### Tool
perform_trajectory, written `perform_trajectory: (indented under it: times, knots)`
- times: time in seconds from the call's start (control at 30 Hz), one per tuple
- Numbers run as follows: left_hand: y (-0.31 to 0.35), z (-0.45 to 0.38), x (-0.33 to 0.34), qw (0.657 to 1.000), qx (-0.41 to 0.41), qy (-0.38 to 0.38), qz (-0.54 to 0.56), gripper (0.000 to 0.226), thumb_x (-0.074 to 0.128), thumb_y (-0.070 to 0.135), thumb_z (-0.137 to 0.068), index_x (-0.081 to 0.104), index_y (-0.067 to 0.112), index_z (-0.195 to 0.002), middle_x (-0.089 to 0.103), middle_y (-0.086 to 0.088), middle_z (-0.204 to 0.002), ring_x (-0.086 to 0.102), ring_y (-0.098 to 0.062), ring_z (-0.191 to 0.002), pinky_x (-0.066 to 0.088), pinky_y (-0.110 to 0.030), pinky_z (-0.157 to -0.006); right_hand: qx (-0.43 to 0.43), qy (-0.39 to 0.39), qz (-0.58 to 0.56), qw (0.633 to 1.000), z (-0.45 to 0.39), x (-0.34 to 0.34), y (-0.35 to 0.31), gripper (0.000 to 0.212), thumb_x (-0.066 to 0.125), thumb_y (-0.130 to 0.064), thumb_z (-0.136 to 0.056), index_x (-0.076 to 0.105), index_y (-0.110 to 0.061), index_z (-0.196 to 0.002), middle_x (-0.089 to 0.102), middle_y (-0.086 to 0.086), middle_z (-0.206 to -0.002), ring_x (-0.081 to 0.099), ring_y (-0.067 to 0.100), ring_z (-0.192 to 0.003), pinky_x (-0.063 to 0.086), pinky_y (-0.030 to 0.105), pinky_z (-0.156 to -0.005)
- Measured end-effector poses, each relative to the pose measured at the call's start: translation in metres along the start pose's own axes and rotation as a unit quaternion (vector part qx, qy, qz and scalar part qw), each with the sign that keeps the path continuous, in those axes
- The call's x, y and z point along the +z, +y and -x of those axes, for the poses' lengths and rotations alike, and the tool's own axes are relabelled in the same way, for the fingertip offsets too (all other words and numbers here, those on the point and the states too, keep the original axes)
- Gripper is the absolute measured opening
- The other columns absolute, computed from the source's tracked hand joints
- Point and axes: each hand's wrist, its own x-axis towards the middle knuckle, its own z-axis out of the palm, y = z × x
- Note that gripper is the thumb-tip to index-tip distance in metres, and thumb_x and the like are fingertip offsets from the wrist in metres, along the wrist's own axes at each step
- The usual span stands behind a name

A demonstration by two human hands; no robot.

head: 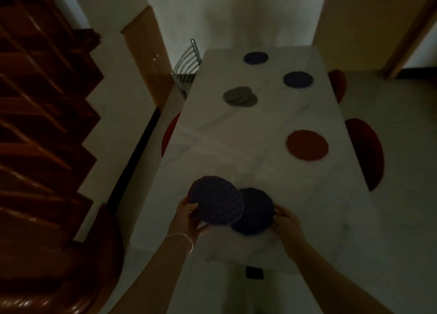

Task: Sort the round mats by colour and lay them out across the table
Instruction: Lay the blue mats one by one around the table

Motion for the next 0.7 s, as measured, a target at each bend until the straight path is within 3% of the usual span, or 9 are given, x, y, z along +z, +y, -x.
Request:
perform_trajectory:
  times: [0.07,0.13,0.23,0.3,0.43,0.53,0.63,0.7]
  knots:
    - [-0.006,-0.004,0.004,1.000,-0.004,0.001,-0.004,0.038,0.054,0.007,-0.082,0.063,0.033,-0.109,0.061,-0.005,-0.114,0.061,-0.034,-0.099,0.058,-0.043,-0.055,-0.004,-0.016,0.011,1.000,0.001,-0.001,-0.002,0.041,0.041,0.014,-0.088,0.056,0.002,-0.124,0.062,0.014,-0.110,0.062,0.025,-0.088,0.051,0.029,-0.067]
    - [-0.012,-0.005,0.008,1.000,-0.011,-0.005,-0.007,0.039,0.055,0.008,-0.082,0.063,0.033,-0.111,0.062,-0.005,-0.112,0.061,-0.034,-0.099,0.058,-0.043,-0.057,-0.023,-0.019,0.062,0.998,0.000,-0.002,-0.001,0.039,0.046,0.011,-0.088,0.060,0.000,-0.122,0.064,0.014,-0.116,0.063,0.028,-0.096,0.054,0.037,-0.076]
    - [-0.016,-0.005,0.013,0.999,-0.024,-0.018,-0.015,0.042,0.055,0.008,-0.083,0.060,0.030,-0.118,0.061,-0.006,-0.114,0.061,-0.035,-0.100,0.058,-0.045,-0.062,-0.075,0.058,0.256,0.962,-0.002,-0.010,0.007,0.035,0.049,-0.004,-0.091,0.060,-0.006,-0.124,0.061,0.015,-0.127,0.058,0.029,-0.113,0.046,0.042,-0.099]
    - [-0.018,-0.004,0.015,0.999,-0.028,-0.016,-0.028,0.042,0.053,0.008,-0.084,0.057,0.030,-0.120,0.060,-0.006,-0.115,0.060,-0.035,-0.102,0.057,-0.047,-0.067,-0.084,0.093,0.272,0.954,-0.002,-0.014,0.012,0.037,0.048,-0.007,-0.092,0.057,-0.006,-0.128,0.059,0.015,-0.129,0.055,0.030,-0.116,0.044,0.040,-0.102]
    - [-0.017,-0.003,0.021,0.999,-0.034,-0.024,-0.017,0.041,0.052,0.006,-0.085,0.057,0.029,-0.120,0.059,-0.008,-0.117,0.059,-0.035,-0.103,0.057,-0.047,-0.066,-0.074,0.074,0.171,0.980,-0.002,-0.007,0.002,0.021,0.051,-0.014,-0.093,0.067,-0.008,-0.107,0.067,0.015,-0.105,0.062,0.027,-0.092,0.052,0.046,-0.088]
    - [-0.012,-0.001,0.030,0.997,-0.050,-0.058,-0.024,0.046,0.055,0.006,-0.085,0.055,0.027,-0.125,0.059,-0.009,-0.121,0.059,-0.036,-0.105,0.059,-0.046,-0.062,-0.050,0.016,0.110,0.993,0.000,0.013,-0.019,0.018,0.052,-0.020,-0.095,0.066,-0.012,-0.088,0.068,0.014,-0.088,0.063,0.023,-0.073,0.056,0.038,-0.070]
    - [-0.004,0.002,0.040,0.994,-0.059,-0.081,-0.041,0.045,0.060,0.007,-0.085,0.054,0.031,-0.123,0.059,-0.005,-0.119,0.060,-0.033,-0.103,0.059,-0.045,-0.058,-0.075,0.006,0.116,0.990,0.000,0.027,-0.034,0.022,0.062,-0.025,-0.089,0.071,-0.005,-0.091,0.070,0.009,-0.077,0.067,0.019,-0.067,0.056,0.029,-0.055]
    - [0.004,0.003,0.045,0.994,-0.050,-0.084,-0.045,0.040,0.061,0.006,-0.085,0.057,0.032,-0.116,0.060,-0.005,-0.116,0.062,-0.033,-0.100,0.059,-0.044,-0.057,-0.085,0.017,0.097,0.992,-0.002,0.030,-0.043,0.024,0.071,-0.021,-0.083,0.073,-0.001,-0.096,0.072,0.013,-0.081,0.069,0.025,-0.071,0.058,0.033,-0.059]
